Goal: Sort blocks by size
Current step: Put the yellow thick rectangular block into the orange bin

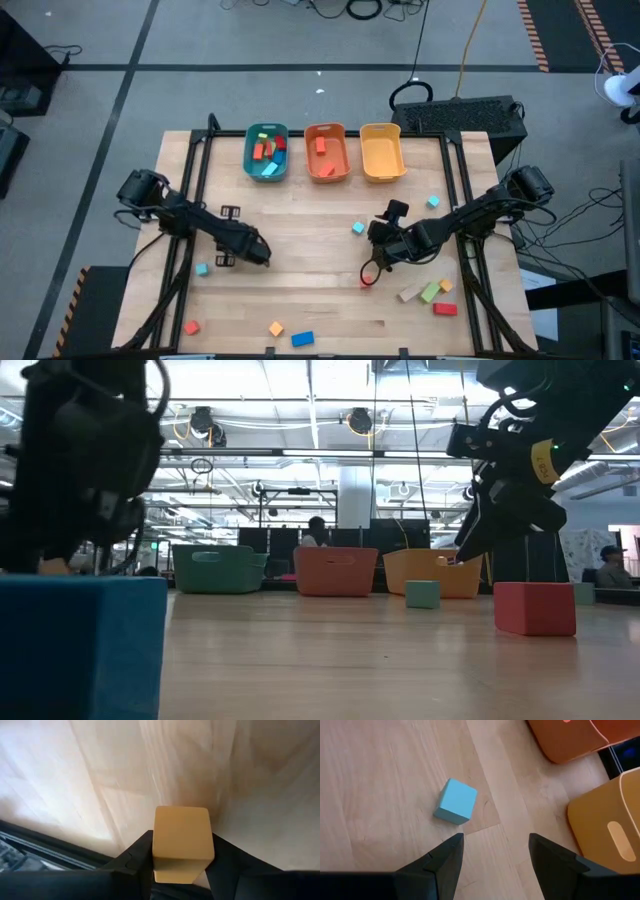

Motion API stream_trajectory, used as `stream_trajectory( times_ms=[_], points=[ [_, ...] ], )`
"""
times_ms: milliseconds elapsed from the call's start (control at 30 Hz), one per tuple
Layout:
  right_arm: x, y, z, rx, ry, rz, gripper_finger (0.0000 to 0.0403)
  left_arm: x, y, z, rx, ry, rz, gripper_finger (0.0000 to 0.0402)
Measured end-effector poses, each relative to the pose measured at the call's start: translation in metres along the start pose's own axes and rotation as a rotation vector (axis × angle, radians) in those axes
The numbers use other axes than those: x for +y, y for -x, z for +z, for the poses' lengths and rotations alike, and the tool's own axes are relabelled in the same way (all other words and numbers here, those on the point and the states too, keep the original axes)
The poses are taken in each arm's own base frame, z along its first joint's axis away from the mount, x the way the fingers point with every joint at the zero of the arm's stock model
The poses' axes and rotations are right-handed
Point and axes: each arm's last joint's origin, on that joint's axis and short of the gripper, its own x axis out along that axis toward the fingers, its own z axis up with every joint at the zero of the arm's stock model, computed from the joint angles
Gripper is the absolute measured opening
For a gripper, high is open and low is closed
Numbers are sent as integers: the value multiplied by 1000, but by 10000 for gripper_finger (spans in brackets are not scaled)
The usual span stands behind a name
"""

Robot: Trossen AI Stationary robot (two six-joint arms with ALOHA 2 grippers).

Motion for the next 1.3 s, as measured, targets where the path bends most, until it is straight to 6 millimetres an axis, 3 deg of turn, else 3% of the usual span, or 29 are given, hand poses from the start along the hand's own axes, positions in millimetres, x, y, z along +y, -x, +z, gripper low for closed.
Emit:
stream_trajectory(
  times_ms=[267, 600, 933, 1300],
  points=[
    [3, 0, 5, -43, -42, 24, 210, 16, 35, 17, -213, 95, -40, 137],
    [5, 0, 9, -78, -76, 44, 210, 61, 86, 37, -609, 221, -56, 137],
    [6, 1, 12, -101, -91, 57, 210, 115, 94, 66, -879, 297, 6, 137],
    [6, 1, 12, -104, -93, 58, 210, 189, 98, 78, -1178, 470, 52, 137]
  ],
)
